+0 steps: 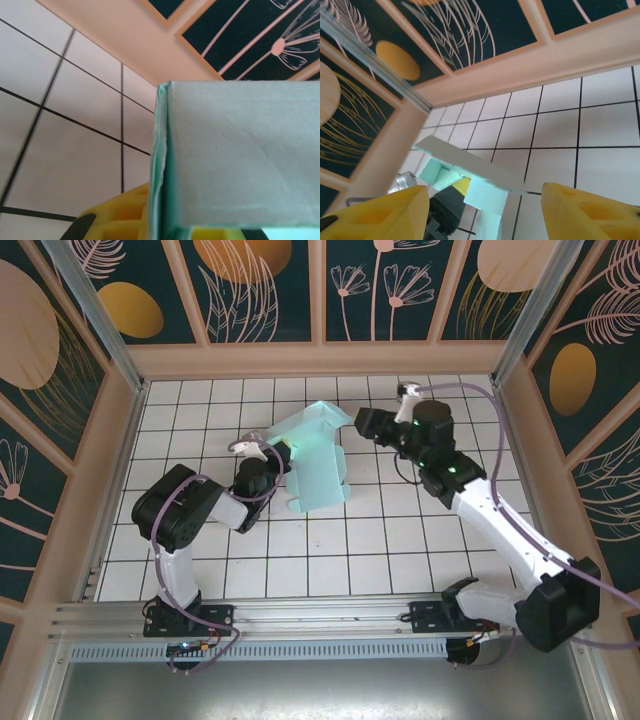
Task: Fold the paper box
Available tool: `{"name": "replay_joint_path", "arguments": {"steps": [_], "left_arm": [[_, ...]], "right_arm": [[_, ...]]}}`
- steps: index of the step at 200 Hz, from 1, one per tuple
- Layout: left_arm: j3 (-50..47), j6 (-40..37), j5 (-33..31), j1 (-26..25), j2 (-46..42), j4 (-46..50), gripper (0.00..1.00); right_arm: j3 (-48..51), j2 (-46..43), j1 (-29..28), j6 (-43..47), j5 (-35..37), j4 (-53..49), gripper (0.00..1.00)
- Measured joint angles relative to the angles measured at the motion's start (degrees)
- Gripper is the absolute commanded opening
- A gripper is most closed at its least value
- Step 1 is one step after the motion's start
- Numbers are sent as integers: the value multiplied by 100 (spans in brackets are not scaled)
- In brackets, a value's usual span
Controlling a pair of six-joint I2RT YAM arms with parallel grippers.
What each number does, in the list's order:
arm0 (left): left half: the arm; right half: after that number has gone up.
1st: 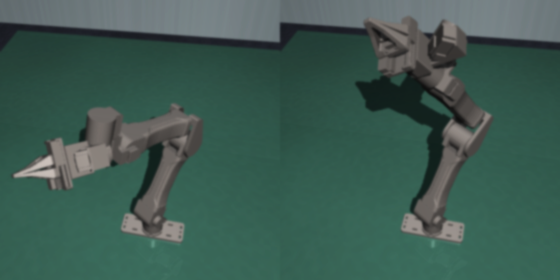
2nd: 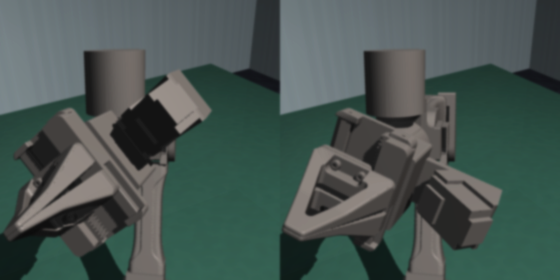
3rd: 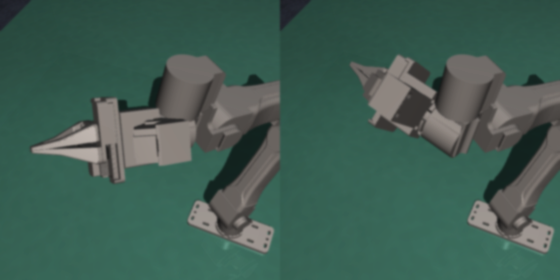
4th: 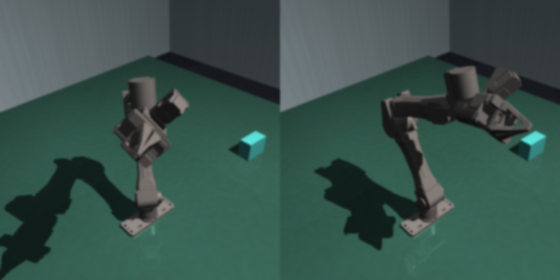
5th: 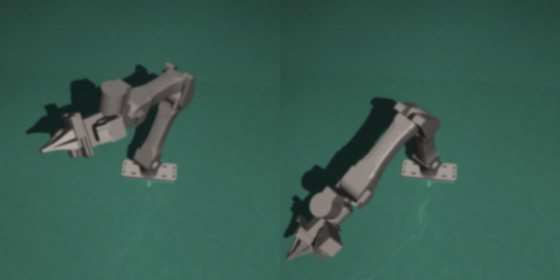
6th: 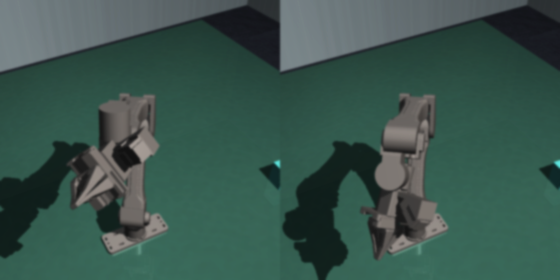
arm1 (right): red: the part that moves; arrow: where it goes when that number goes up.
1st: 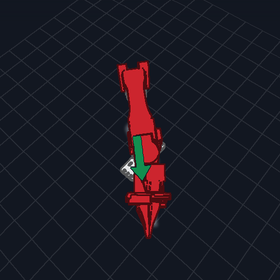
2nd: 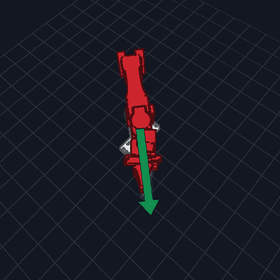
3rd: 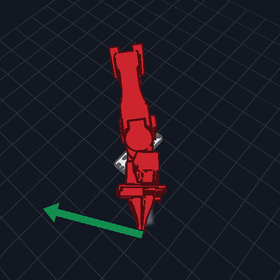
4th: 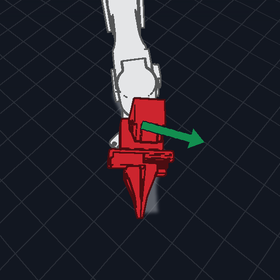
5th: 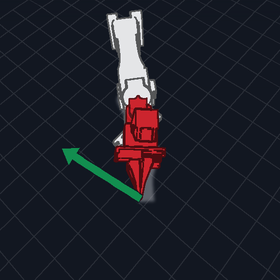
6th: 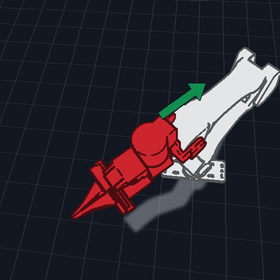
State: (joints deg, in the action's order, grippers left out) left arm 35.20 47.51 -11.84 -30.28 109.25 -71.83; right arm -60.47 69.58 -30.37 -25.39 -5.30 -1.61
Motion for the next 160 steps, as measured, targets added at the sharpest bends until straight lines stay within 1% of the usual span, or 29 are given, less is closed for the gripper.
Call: {"name": "replay_joint_path", "arguments": {"steps": [41, 58, 72, 92, 116, 134, 160], "left_arm": [[-105, -103, -498, 0, -208, 149, 0], [-111, -103, -588, 0, -208, 203, 0], [-114, -105, -654, 0, -208, 243, 0], [-114, -125, -693, 0, -208, 286, 0], [-125, -127, -778, 0, -225, 334, 0], [-127, -140, -855, 0, -240, 389, 0], [-129, -142, -935, 0, -245, 509, 0]], "right_arm": [[-1550, 1167, -1143, 409, 1316, -723, 58], [-2267, 1757, -1478, 595, 1740, -946, 54], [-2876, 2253, -1668, 737, 1945, -1167, 52], [-3585, 2861, -1799, 848, 2074, -1519, 48], [-4133, 3377, -1801, 852, 2210, -1998, 47], [-4334, 3628, -1794, 787, 2315, -2308, 45], [-4378, 3768, -1792, 610, 2352, -2643, 42]]}}
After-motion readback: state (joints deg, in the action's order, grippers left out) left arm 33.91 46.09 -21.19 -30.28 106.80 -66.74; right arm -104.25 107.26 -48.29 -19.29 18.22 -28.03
